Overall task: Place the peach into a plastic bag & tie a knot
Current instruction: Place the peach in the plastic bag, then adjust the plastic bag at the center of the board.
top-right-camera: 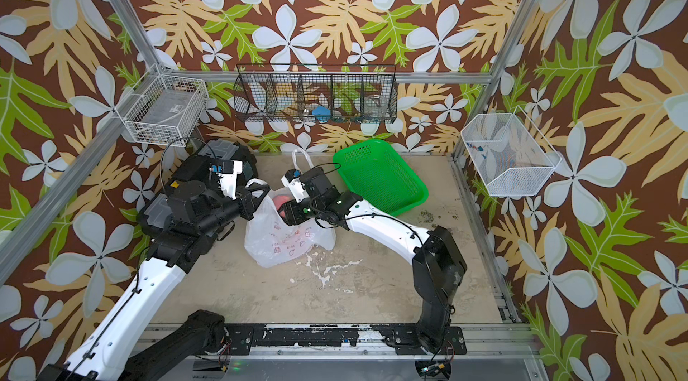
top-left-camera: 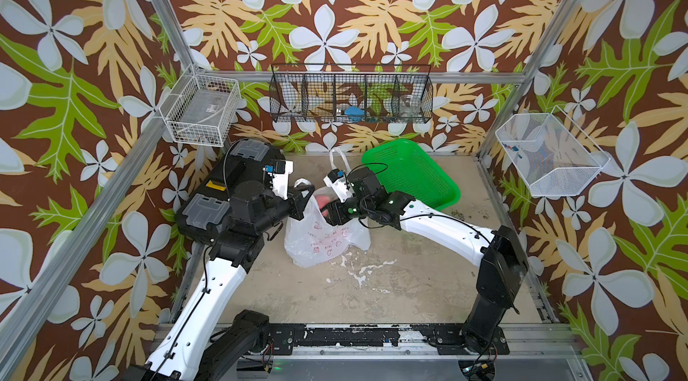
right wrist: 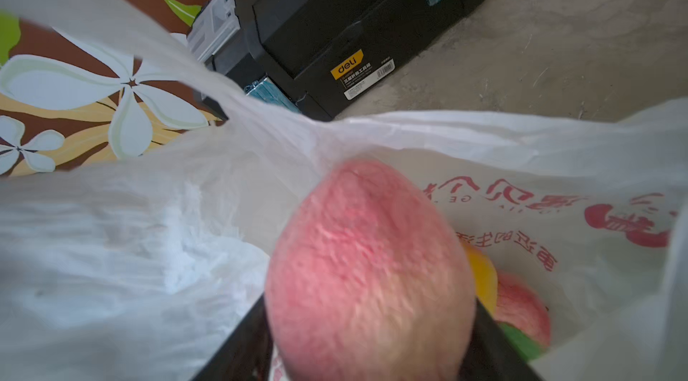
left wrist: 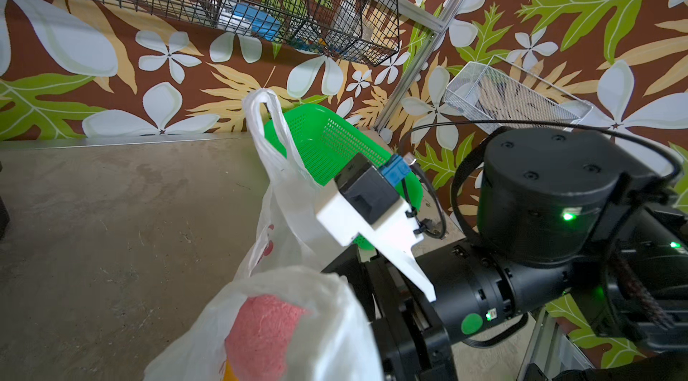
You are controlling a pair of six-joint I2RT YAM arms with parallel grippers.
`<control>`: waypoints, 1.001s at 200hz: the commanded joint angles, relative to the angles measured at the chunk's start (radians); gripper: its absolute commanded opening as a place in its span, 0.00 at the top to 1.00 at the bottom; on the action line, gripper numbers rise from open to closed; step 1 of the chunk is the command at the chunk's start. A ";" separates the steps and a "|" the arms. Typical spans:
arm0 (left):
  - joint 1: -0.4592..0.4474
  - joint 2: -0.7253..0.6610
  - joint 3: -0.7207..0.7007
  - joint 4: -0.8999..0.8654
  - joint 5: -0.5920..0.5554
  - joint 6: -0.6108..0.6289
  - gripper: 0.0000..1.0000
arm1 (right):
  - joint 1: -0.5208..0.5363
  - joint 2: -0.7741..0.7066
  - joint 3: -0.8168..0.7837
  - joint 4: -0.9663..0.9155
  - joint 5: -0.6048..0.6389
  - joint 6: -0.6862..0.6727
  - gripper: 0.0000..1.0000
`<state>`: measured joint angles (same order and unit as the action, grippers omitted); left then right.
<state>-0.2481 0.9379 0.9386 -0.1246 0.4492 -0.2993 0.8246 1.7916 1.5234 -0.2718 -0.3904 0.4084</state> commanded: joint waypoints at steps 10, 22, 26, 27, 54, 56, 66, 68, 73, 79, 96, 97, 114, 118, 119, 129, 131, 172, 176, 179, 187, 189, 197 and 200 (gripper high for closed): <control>0.000 -0.019 -0.004 -0.001 -0.013 0.035 1.00 | -0.002 -0.053 0.044 -0.061 0.047 -0.057 0.19; 0.000 -0.021 -0.008 -0.003 -0.012 0.042 1.00 | -0.016 -0.085 0.056 -0.075 0.064 -0.055 0.18; 0.000 -0.021 -0.007 -0.004 -0.012 0.043 1.00 | -0.023 -0.093 0.063 -0.081 0.076 -0.050 0.18; 0.000 -0.021 -0.006 -0.003 -0.012 0.043 1.00 | -0.026 -0.095 0.064 -0.083 0.080 -0.048 0.18; -0.001 -0.024 -0.004 0.009 0.004 0.036 1.00 | -0.082 -0.071 0.189 -0.193 0.292 0.043 0.25; -0.001 -0.024 -0.005 0.011 0.005 0.034 1.00 | -0.086 -0.063 0.204 -0.204 0.325 0.057 0.25; 0.000 -0.022 -0.006 0.023 0.016 0.026 1.00 | -0.090 -0.044 0.226 -0.203 0.389 0.090 0.26; -0.001 -0.022 -0.005 0.025 0.018 0.025 1.00 | -0.090 -0.041 0.229 -0.200 0.396 0.097 0.27; -0.002 -0.021 -0.006 0.029 0.022 0.022 1.00 | -0.090 -0.031 0.233 -0.188 0.405 0.114 0.27; -0.001 -0.018 -0.008 0.034 0.023 0.020 1.00 | -0.089 -0.018 0.238 -0.175 0.409 0.136 0.29; -0.001 -0.017 -0.006 0.031 0.026 0.020 1.00 | -0.077 0.033 0.276 -0.167 0.423 0.167 0.32; -0.001 -0.017 -0.007 0.032 0.026 0.020 1.00 | -0.075 0.037 0.278 -0.168 0.426 0.168 0.32; -0.001 -0.023 -0.005 0.033 0.030 0.019 1.00 | -0.070 0.096 0.313 -0.165 0.453 0.170 0.33; -0.001 -0.024 -0.003 0.031 0.032 0.019 1.00 | -0.070 0.109 0.319 -0.162 0.462 0.169 0.33; -0.002 -0.024 -0.004 0.031 0.033 0.019 1.00 | -0.070 0.111 0.321 -0.161 0.464 0.169 0.33; -0.001 -0.027 0.000 0.028 0.037 0.020 1.00 | -0.070 0.143 0.339 -0.151 0.487 0.167 0.34; -0.001 -0.027 -0.001 0.027 0.038 0.020 1.00 | -0.072 0.150 0.344 -0.148 0.489 0.167 0.34; -0.002 -0.034 -0.009 0.025 0.050 0.016 1.00 | -0.078 0.342 0.583 -0.180 0.516 0.135 0.41; -0.001 -0.035 -0.010 0.025 0.052 0.015 1.00 | -0.082 0.361 0.609 -0.183 0.518 0.132 0.42; 0.000 -0.035 -0.010 0.025 0.053 0.013 1.00 | -0.085 0.376 0.630 -0.188 0.522 0.130 0.44; -0.002 -0.036 -0.014 0.025 0.053 0.013 1.00 | -0.093 0.410 0.683 -0.200 0.524 0.125 0.50; -0.001 -0.036 -0.014 0.025 0.053 0.012 1.00 | -0.095 0.417 0.692 -0.203 0.520 0.125 0.51; -0.001 -0.036 -0.012 0.021 0.051 0.012 1.00 | -0.105 0.437 0.727 -0.208 0.498 0.120 0.59; -0.002 -0.037 -0.011 0.018 0.050 0.014 1.00 | -0.108 0.442 0.736 -0.212 0.491 0.118 0.62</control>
<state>-0.2497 0.9054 0.9283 -0.1234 0.4835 -0.2871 0.7364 2.1853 2.1727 -0.4492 0.1020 0.5453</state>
